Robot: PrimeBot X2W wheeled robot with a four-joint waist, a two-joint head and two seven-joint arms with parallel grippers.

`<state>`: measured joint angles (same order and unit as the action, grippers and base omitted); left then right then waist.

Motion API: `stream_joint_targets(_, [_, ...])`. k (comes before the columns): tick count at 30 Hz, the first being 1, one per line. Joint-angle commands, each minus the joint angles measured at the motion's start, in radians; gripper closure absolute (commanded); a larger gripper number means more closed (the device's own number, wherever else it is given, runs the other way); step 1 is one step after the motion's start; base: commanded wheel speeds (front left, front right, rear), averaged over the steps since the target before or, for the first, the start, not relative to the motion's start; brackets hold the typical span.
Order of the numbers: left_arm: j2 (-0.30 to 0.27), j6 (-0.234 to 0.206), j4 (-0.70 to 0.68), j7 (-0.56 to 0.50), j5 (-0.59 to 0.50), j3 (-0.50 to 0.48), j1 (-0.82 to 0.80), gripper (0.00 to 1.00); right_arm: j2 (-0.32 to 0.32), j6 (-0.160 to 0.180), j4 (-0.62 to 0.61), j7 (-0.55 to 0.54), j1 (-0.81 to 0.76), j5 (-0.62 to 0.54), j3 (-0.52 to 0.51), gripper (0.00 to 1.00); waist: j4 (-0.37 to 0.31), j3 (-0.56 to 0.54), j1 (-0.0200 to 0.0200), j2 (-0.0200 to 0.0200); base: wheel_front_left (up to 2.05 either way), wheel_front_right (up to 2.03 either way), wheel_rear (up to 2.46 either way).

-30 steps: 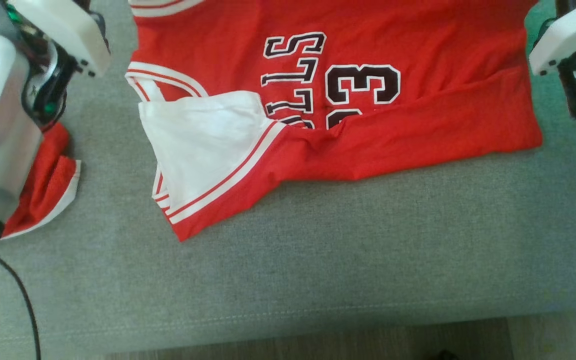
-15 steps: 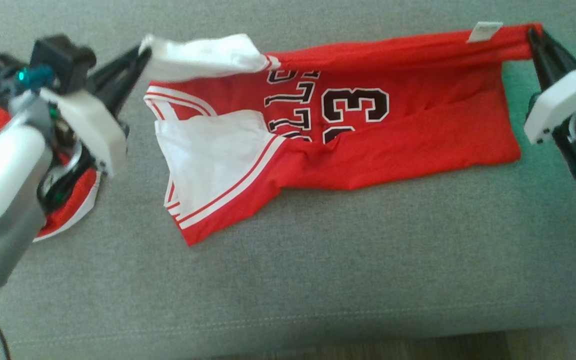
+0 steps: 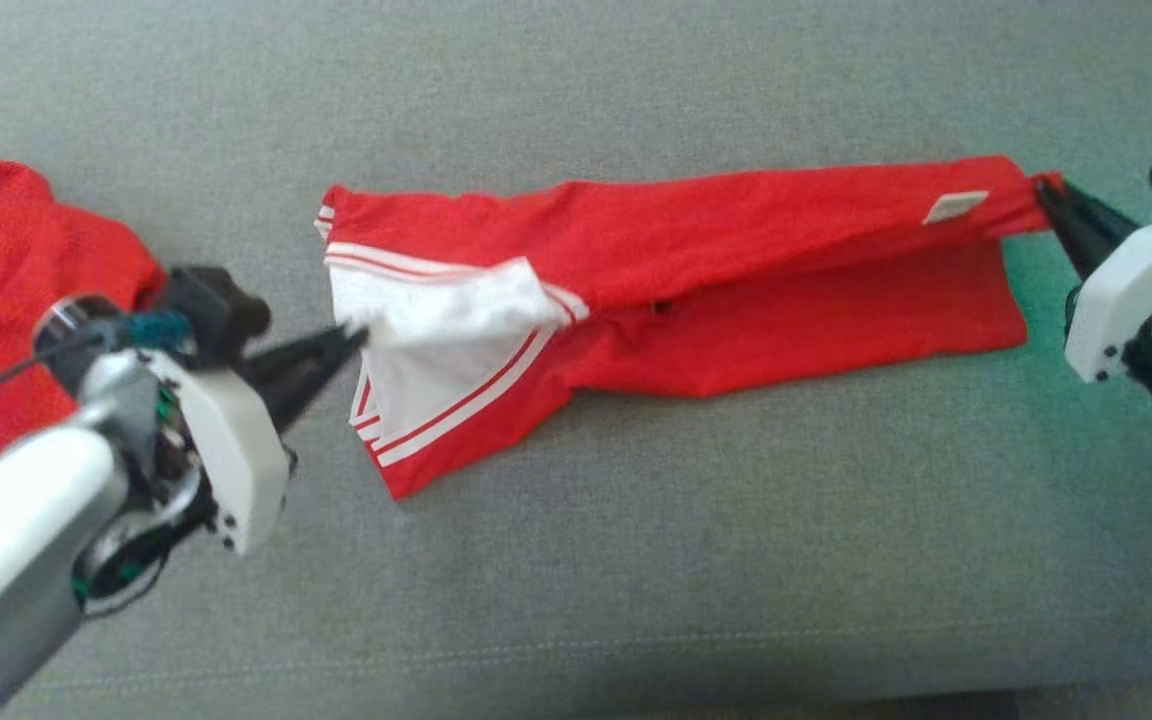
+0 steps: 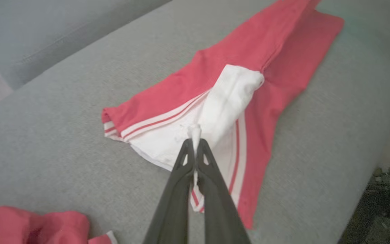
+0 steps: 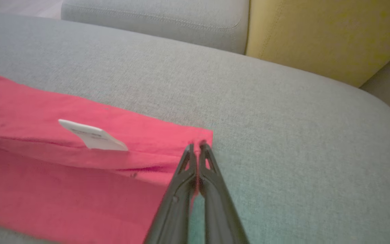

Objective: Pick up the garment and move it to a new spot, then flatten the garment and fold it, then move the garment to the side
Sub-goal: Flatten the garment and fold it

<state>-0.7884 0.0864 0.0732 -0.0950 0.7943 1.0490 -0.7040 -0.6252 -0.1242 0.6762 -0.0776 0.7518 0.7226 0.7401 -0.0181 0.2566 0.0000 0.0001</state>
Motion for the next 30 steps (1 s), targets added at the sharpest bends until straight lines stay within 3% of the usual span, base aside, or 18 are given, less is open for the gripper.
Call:
stream_joint_targets(1, [-0.057, -0.009, -0.037, -0.011, 0.006, -0.047, -0.030, 1.00, -0.039, -0.007, -0.026, -0.009, -0.025, 0.010, 0.008, 1.00, 0.002, -0.006, 0.0000, -0.0001, 0.00, 0.00, 0.00])
stream_joint_targets(7, [-0.072, -0.028, -0.107, -0.057, 0.021, -0.018, 0.011, 1.00, -0.067, -0.007, -0.065, -0.067, -0.050, 0.050, 0.038, 1.00, -0.003, -0.025, 0.0000, -0.0001, 0.00, 0.00, 0.00])
stream_joint_targets(8, [-0.071, -0.029, -0.108, -0.061, 0.024, -0.013, 0.018, 1.00, -0.072, -0.007, -0.070, -0.075, -0.052, 0.046, 0.048, 0.83, -0.005, -0.029, 0.0000, -0.0001, 0.00, 0.00, 0.00])
stream_joint_targets(9, [-0.070, -0.030, -0.108, -0.063, 0.026, -0.009, 0.024, 1.00, -0.077, -0.007, -0.075, -0.082, -0.056, 0.044, 0.057, 0.00, -0.007, -0.033, 0.0000, -0.0001, 0.00, 0.00, 0.00])
stream_joint_targets(11, [-0.067, -0.032, -0.106, -0.072, 0.031, 0.002, 0.037, 0.00, -0.080, -0.007, -0.081, -0.107, -0.067, 0.063, 0.065, 0.00, -0.010, -0.042, 0.0000, -0.0001, 0.00, 0.00, 0.00])
stream_joint_targets(18, [-0.060, -0.052, -0.089, -0.043, 0.050, -0.009, 0.059, 0.00, -0.107, -0.007, -0.088, -0.127, -0.077, 0.080, 0.048, 0.00, -0.017, -0.082, 0.0000, -0.0001, 0.00, 0.00, 0.00])
stream_joint_targets(21, [-0.045, -0.087, -0.077, 0.007, 0.064, -0.041, 0.066, 0.00, -0.109, -0.007, -0.078, -0.082, -0.071, 0.058, 0.006, 0.00, -0.016, -0.104, 0.0000, -0.0001, 0.00, 0.00, 0.00])
stream_joint_targets(30, [0.087, -0.242, -0.028, 0.293, 0.238, -0.261, 0.144, 0.00, 0.046, -0.007, -0.093, 0.147, -0.114, 0.027, -0.229, 0.00, -0.007, -0.171, 0.0000, -0.0001, 0.00, 0.00, 0.00])
